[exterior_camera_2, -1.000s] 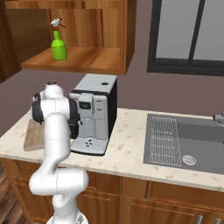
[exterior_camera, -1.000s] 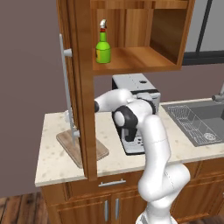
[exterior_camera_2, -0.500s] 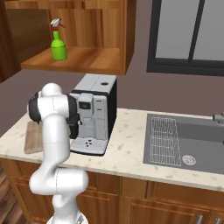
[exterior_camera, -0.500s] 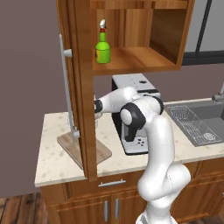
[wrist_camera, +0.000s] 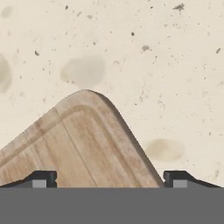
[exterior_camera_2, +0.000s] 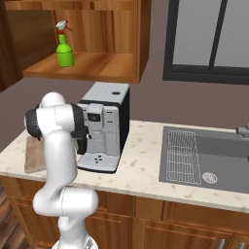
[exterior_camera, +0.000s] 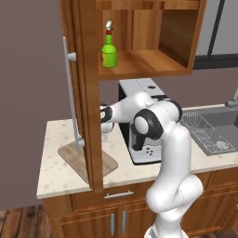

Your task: Move the cutting board and knife to the sink. Then move spray from the cabinet to the counter.

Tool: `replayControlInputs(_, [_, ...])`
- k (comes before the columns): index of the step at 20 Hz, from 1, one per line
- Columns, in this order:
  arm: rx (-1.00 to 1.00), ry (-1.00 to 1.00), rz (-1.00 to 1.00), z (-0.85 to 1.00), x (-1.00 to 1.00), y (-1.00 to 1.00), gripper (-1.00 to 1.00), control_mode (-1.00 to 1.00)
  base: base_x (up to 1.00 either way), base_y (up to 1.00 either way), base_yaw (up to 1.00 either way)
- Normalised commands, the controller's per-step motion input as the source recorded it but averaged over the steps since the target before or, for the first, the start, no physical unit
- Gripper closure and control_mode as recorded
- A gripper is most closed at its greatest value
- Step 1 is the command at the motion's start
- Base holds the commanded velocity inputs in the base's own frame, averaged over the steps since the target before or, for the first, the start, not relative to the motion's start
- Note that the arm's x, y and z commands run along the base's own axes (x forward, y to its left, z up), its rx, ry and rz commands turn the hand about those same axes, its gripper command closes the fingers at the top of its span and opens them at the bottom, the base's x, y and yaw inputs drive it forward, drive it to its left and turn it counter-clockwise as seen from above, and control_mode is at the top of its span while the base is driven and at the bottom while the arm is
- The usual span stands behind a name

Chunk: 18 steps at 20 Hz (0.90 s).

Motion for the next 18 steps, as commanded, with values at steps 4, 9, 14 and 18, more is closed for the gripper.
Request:
replayControlInputs(4, [0.05, 0.00, 0.00, -0.35, -0.80, 0.00, -1.00, -1.00, 0.00, 0.00, 0.00])
replayControlInputs(9, [0.01, 0.00, 0.00, -0.39, -0.79, 0.00, -1.00, -1.00, 0.00, 0.00, 0.00])
replayControlInputs(14, [0.00, 0.00, 0.00, -0.39, -0.75, 0.00, -1.00, -1.00, 0.00, 0.00, 0.00])
replayControlInputs(18, [0.00, 0.01, 0.00, -0.38, -0.73, 0.00, -1.00, -1.00, 0.00, 0.00, 0.00])
